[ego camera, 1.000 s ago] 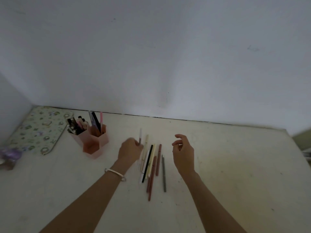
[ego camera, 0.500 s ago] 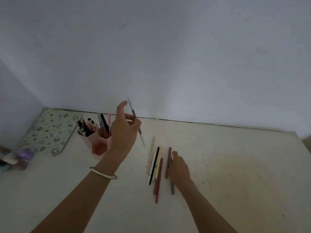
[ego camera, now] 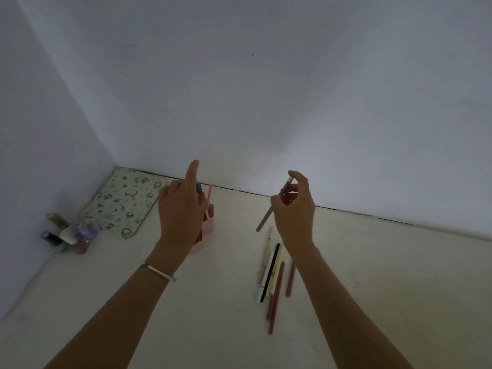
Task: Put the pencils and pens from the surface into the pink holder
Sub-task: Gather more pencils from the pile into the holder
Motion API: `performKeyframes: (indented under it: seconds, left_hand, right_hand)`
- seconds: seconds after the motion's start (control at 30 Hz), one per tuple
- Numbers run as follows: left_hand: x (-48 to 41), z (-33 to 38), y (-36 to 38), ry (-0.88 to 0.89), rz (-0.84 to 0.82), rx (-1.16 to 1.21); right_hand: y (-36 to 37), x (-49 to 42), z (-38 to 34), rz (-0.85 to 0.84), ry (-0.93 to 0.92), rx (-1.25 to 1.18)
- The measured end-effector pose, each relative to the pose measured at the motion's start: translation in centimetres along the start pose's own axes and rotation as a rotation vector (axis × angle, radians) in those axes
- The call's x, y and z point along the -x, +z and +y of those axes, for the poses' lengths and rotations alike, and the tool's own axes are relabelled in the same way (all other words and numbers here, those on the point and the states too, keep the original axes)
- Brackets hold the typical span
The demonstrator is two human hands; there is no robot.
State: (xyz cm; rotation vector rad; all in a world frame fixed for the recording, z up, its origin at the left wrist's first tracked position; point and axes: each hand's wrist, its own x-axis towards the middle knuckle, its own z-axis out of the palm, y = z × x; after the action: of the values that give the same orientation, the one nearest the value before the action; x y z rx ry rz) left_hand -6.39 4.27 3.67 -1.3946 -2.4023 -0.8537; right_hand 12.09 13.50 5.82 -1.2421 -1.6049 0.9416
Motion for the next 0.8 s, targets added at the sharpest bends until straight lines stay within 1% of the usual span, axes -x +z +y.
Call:
performKeyframes:
  seconds: [0.07, 0.13, 0.23, 0.33, 0.4, 0.5, 0.57, 0.6, 0.67, 0.8]
  left_hand:
    - [0.3, -0.4, 0.8, 0.086, 0.0, -0.118]
    - [0.6, -0.8, 1.5, 0.119, -0.028, -0.125]
    - [0.6, -1.2, 1.6, 0.016, -0.014, 0.026]
    - [0.4, -1.1, 0.9, -0.026, 0.102, 0.166]
    - [0.0, -0.9, 0.3, -0.036, 0.137, 0.262]
    - [-0.6, -0.7, 0.1, -0.04, 0.102, 0.365]
    - [-0.7, -0.9, 0.2, -0.047, 0.066, 0.385]
    - [-0.6, -1.1, 0.4, -0.043, 0.05, 0.367]
    - [-0.3, -1.5, 1.0, 0.005, 0.018, 0.248]
    - [0.4, -2.5, 1.9, 0.154, -0.025, -0.131]
  right_hand:
    - [1.0, 0.2, -0.4, -0.032, -0.034, -0.013]
    - [1.7, 0.7, -0.4, -0.069, -0.044, -0.024]
    - [2.1, 1.4, 0.1, -0.102, -0.061, -0.023]
    - [2.2, 1.4, 0.5, -0.094, -0.049, -0.011]
    - [2.6, 1.3, 0.5, -0.085, -0.046, -0.013]
    - [3.0, 1.4, 0.6, -0.1, -0.049, -0.007]
    - [3.3, 1.5, 0.7, -0.109, -0.058, 0.001]
    - [3.4, 1.7, 0.7, -0.11, -0.058, -0.001]
    - [3.5, 1.9, 0.8, -0.109, -0.057, -0.006]
    - [4.0, 2.1, 1.0, -0.108, -0.072, 0.002]
